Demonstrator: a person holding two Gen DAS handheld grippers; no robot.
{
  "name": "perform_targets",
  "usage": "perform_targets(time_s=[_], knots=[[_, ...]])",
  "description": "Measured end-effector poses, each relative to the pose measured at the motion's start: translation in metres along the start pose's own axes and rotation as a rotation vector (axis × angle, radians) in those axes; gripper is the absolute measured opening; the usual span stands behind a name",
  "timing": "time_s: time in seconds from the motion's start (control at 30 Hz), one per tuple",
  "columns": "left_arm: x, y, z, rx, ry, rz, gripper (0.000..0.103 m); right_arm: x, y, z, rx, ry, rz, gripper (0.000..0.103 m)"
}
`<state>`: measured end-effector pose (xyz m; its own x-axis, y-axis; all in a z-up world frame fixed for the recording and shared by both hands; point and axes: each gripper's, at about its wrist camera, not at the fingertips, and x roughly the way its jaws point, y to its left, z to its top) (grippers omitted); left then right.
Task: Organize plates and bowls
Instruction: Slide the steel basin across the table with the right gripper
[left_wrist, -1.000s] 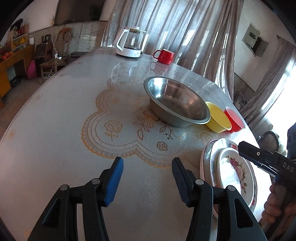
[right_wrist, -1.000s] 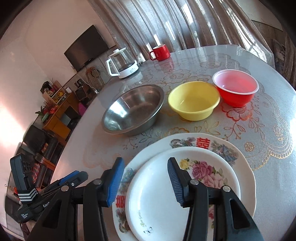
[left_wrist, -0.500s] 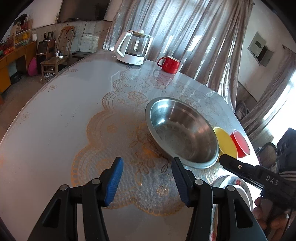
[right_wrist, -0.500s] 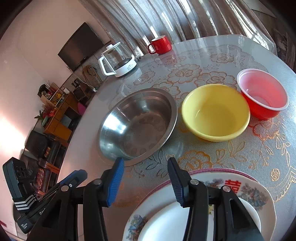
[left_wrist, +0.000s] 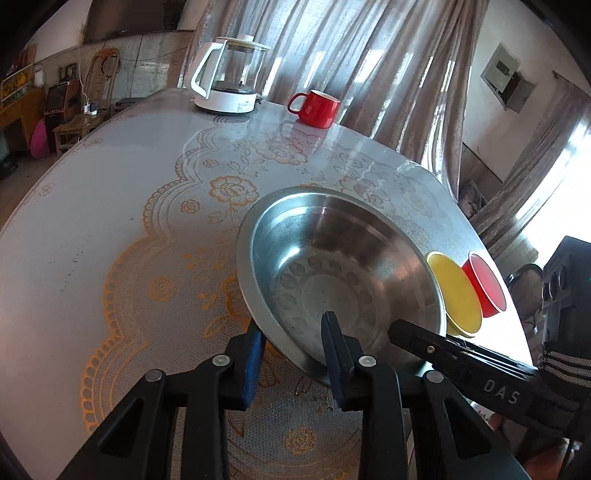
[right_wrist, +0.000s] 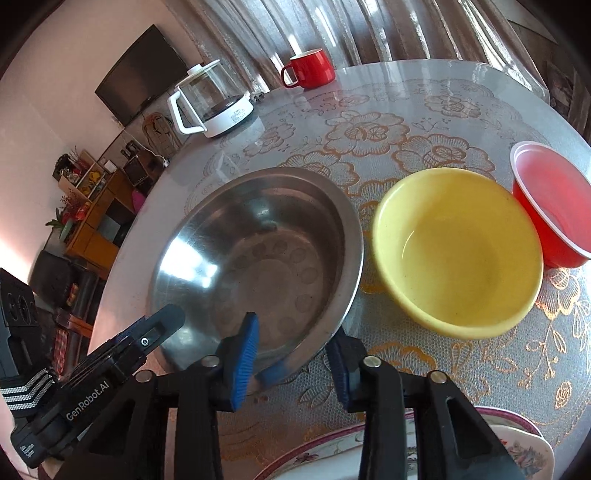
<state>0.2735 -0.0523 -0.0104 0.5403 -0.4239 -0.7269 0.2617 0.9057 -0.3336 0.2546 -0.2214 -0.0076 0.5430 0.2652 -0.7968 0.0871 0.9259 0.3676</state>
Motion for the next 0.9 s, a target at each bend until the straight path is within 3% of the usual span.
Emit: perform_targets(time_s=[0.17,0.57,0.9], knots=[[-0.011,0.006,-0.01,-0.001,-0.015,-0.04,0.03,-0.001,0.002,-0.004,-0.039,-0.002,0.0,0.031],[-0.07,0.032,-0.055,-0.037,-0.076,0.033,0.032,-0.008,0.043,-0.039,-0.135,0.043,0.076,0.031],[-0.114,0.057,-0.099,-0.105,-0.083,0.049,0.033,-0.019,0.078,-0.08,-0.225,0.078,0.128,0.031]])
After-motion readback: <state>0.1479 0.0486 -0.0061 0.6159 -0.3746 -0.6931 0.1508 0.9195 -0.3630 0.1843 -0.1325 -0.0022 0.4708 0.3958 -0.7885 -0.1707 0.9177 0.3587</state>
